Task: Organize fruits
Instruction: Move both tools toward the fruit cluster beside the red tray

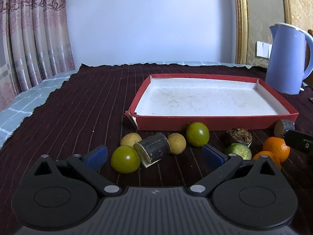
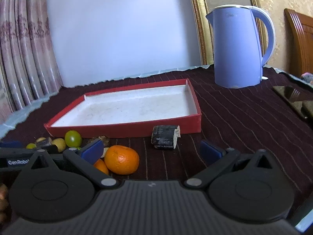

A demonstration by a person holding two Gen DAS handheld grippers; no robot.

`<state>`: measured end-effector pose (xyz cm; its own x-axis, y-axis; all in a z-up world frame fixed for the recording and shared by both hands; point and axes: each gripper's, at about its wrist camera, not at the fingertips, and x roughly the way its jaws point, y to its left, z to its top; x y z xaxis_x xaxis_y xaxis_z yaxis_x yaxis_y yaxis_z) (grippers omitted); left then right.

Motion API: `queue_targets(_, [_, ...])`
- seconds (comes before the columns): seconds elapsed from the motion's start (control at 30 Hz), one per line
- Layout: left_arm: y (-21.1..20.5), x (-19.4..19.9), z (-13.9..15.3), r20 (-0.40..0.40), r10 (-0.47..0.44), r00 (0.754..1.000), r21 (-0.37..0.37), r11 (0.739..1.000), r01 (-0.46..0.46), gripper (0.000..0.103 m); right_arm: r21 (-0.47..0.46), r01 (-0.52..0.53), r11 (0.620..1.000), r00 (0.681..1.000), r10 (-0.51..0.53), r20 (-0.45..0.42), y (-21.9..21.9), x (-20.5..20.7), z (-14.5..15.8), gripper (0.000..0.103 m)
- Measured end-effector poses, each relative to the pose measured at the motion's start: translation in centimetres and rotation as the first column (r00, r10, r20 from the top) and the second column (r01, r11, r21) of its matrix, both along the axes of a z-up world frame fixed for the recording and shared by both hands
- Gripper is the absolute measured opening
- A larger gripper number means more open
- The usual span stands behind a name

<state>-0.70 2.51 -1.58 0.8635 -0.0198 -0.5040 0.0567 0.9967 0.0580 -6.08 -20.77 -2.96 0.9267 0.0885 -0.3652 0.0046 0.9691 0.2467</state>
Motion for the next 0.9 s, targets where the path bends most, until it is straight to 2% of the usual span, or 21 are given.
queue_targets(0.1, [0.30, -0.24, 0.06, 0.013, 0.007, 1.000, -0.021, 1.000, -0.007, 0.103, 0.041, -0.002, 0.999, 1.000, 0.002, 0.011, -0.54, -0.22, -0.12, 0.103])
queue_targets(0.5, [-0.06, -0.29, -0.06, 0.010, 0.017, 1.000, -0.003, 1.000, -0.017, 0.103, 0.054, -0.031, 0.998, 0.999, 0.028, 0.044, -0.50, -0.78, -0.14, 0.103])
queue_targets(0.8, [0.02, -0.09, -0.24, -0.003, 0.003, 1.000, -0.009, 1.000, -0.003, 0.103, 0.061, -0.040, 0.997, 0.999, 0.038, 0.029, -0.44, -0.62, -0.26, 0.103])
queue_targets(0.9, [-0.13, 0.20, -0.35, -0.019, 0.013, 1.000, -0.001, 1.000, -0.013, 0.103, 0.047, -0.004, 0.999, 1.000, 0.005, -0.021, -0.19, 0.11, -0.26, 0.103])
